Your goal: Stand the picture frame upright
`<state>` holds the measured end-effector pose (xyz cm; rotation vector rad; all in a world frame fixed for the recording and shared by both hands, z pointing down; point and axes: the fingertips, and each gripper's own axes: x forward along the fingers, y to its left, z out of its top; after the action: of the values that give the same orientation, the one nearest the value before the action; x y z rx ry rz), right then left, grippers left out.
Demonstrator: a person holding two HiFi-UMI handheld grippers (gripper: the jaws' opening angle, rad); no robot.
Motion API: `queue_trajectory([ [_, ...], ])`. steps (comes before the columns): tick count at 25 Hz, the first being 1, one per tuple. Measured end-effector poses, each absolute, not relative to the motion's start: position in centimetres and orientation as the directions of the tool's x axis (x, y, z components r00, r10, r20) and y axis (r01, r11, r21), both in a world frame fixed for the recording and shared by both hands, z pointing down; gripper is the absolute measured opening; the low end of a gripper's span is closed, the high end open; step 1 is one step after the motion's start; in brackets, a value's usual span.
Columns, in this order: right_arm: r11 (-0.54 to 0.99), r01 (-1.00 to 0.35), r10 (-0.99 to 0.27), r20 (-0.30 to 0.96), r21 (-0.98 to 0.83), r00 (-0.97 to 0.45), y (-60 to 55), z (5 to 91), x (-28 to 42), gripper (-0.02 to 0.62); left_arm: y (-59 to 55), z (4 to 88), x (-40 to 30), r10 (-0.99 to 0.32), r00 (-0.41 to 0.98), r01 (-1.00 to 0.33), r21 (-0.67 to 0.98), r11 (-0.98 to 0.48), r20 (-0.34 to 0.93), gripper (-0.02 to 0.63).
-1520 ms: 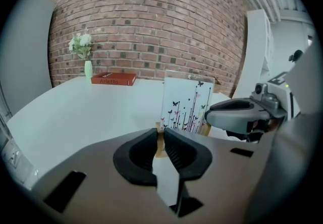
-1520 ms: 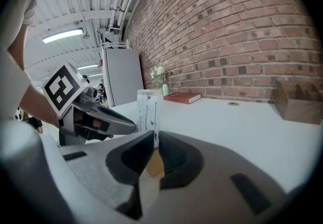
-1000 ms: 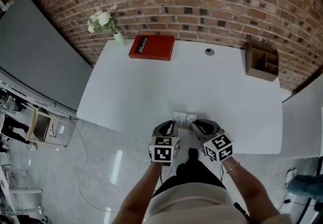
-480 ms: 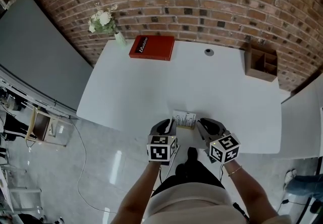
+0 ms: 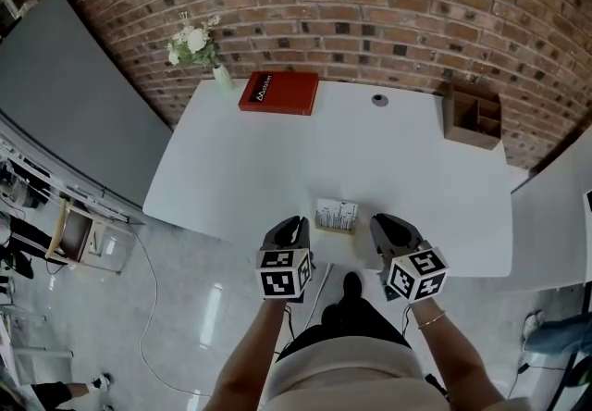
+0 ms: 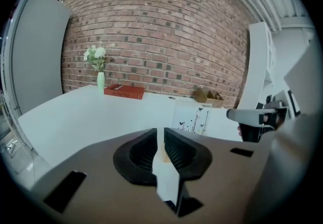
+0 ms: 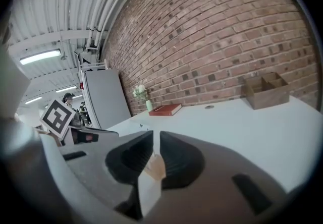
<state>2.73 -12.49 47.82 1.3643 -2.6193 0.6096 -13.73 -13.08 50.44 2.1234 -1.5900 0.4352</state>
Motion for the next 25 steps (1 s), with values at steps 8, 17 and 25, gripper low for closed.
queue_trajectory([
  [8, 0.473, -0.824, -0.798, 0.244, -0.312, -0.551, -10.9, 45.6, 3.3, 0.040, -11.4, 48.0, -15.1, -0.853, 0.268, -0.963, 0.142, -0.228, 0.447, 0.000],
  [17, 0.446, -0.844, -0.830, 0.215, -0.300, -0.515, -8.8, 44.5, 3.4, 0.025, -9.5, 46.3, -16.1, -0.877, 0.264, -0.964, 0.128, -0.232, 0.401, -0.006],
  [25, 0.420, -0.863, -0.851, 0.209, -0.282, -0.483, -7.5, 43.9, 3.6, 0.003, -8.1, 45.4, -17.0, -0.891, 0.251, -0.968, 0.121, -0.222, 0.377, -0.006],
])
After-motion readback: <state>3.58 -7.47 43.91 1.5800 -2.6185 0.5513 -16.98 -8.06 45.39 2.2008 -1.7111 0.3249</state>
